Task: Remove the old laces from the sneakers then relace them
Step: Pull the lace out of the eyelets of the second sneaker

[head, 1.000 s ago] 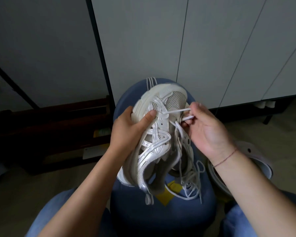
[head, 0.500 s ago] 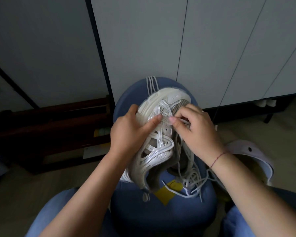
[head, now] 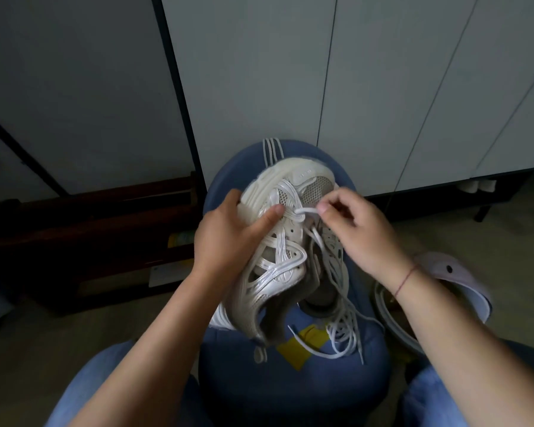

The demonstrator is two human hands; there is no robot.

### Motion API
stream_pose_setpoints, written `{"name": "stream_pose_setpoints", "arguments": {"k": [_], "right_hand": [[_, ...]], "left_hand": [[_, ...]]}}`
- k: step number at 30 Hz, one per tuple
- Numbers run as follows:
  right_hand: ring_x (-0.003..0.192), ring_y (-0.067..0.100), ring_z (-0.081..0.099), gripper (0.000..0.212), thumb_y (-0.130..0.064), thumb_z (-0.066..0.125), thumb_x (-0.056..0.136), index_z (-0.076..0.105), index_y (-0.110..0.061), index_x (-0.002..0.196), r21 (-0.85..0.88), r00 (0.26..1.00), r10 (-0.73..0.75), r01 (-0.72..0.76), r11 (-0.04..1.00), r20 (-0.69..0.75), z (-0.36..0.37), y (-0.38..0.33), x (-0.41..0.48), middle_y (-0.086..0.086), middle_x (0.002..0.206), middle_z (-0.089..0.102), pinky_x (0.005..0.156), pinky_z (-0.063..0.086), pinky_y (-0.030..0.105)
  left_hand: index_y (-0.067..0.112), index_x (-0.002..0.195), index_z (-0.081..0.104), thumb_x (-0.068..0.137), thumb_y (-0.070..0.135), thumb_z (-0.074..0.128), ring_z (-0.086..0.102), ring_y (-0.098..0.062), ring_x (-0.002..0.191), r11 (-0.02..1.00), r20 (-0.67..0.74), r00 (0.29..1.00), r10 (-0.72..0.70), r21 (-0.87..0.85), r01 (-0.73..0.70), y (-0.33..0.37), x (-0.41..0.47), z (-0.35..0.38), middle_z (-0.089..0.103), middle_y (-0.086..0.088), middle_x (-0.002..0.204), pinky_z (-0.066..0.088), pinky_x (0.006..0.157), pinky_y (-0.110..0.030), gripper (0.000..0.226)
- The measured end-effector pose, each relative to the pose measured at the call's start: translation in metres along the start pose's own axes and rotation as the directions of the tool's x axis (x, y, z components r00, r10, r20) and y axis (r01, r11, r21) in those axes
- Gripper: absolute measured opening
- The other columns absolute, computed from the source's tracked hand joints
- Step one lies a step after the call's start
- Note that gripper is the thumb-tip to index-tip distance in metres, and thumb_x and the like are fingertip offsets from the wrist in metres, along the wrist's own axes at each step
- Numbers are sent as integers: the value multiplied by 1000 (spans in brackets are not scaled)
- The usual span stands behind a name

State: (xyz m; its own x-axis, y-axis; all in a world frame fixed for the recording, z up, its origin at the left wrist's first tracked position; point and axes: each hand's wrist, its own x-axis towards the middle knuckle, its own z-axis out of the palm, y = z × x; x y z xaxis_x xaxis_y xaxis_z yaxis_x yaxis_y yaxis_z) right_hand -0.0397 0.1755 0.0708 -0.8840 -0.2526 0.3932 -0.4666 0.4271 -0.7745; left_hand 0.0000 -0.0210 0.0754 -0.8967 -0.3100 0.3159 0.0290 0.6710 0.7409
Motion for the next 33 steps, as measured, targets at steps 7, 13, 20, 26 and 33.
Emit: {"name": "stream_pose_setpoints", "arguments": {"k": [7, 13, 20, 26, 33], "right_hand": [[65, 12, 51, 34, -37, 53, 90, 58, -11, 67, -165, 967, -224, 203, 965, -125, 10, -4, -2, -3, 65, 54, 64, 40, 25], [57, 6, 41, 40, -13, 52, 91, 58, -20, 53, 710, 932, 276, -30, 704, -233, -10, -8, 9, -8, 54, 49, 61, 34, 20], [74, 3, 52, 15, -3, 54, 88, 62, -16, 90, 180, 977, 116, -84, 980, -176, -9, 2, 6, 1, 86, 60, 72, 42, 12], [80, 12, 54, 28, -44, 50, 90, 59, -20, 80, -287, 949, -272, 219, 933, -159, 8, -5, -2, -9, 79, 57, 76, 47, 40], [66, 11, 48, 29, -45, 44, 90, 49, -22, 73, -228, 952, -240, 195, 954, -190, 6, 1, 2, -13, 67, 48, 64, 39, 32]], "left_hand": [[21, 94, 57, 73, 74, 61, 63, -10, 71, 997, 3, 999, 38, 74, -38, 3, -1, -1, 65, 9, 74, 52, 63, -38, 57], [36, 92, 63, 76, 62, 71, 68, 2, 85, 953, 30, 994, -103, -284, 107, -8, 5, -6, 72, 17, 90, 57, 85, -35, 31], [36, 98, 61, 76, 63, 69, 65, 7, 82, 960, 12, 995, -100, -261, 100, -7, 5, -3, 69, 19, 89, 54, 76, -23, 37], [22, 89, 54, 73, 76, 57, 57, -4, 65, 996, 6, 999, 42, 84, -43, 3, -4, 3, 61, 11, 70, 44, 53, -30, 56], [21, 92, 57, 73, 76, 58, 60, -6, 70, 999, 0, 1000, 7, 36, -7, 2, 0, 0, 64, 11, 75, 53, 65, -40, 58]]}}
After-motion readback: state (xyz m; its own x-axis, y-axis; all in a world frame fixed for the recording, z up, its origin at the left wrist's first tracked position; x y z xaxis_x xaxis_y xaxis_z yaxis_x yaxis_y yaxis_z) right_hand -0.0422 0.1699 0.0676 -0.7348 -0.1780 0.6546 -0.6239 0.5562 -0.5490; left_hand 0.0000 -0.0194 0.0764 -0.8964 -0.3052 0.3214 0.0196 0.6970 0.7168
